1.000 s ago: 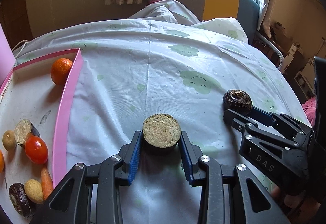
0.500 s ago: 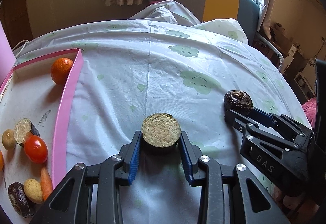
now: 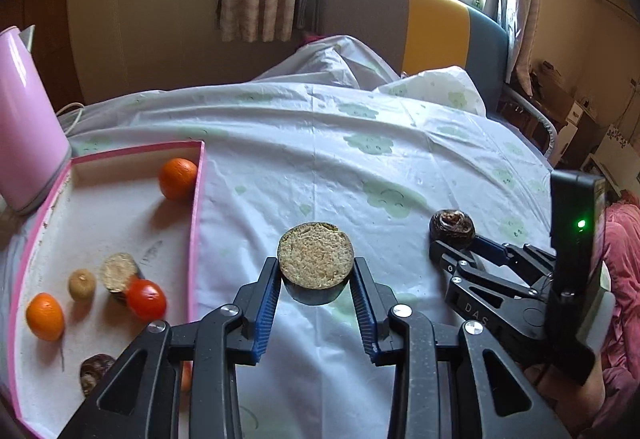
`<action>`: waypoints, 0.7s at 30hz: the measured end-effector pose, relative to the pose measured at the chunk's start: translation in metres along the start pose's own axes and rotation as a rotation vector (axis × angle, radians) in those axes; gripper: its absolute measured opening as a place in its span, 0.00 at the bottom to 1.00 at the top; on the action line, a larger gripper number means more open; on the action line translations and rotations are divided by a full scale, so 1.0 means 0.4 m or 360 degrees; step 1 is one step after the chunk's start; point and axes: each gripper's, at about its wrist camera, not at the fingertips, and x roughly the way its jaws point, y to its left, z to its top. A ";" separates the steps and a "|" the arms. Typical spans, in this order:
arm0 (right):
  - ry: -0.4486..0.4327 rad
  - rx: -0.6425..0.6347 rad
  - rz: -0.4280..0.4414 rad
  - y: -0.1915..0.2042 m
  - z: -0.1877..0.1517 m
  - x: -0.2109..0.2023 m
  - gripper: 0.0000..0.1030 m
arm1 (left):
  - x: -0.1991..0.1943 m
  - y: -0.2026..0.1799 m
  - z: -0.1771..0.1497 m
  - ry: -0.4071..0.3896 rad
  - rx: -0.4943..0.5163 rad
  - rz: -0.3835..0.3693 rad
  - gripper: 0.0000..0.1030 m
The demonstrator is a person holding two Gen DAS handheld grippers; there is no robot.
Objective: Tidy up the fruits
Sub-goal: 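Carry the taro slice into the tray and open the left gripper while the right gripper holds the beet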
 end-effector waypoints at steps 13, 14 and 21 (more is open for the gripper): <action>0.0014 -0.0045 -0.0052 0.013 0.002 0.001 0.42 | -0.065 0.171 0.017 -0.0107 -0.0162 0.0185 0.35; 0.0016 -0.0049 -0.0056 0.014 0.002 0.001 0.42 | -0.064 0.192 0.019 -0.0109 -0.0185 0.0218 0.35; 0.0026 -0.0071 -0.0077 0.027 0.008 -0.004 0.41 | -0.074 0.311 0.017 -0.0122 -0.0346 0.0348 0.57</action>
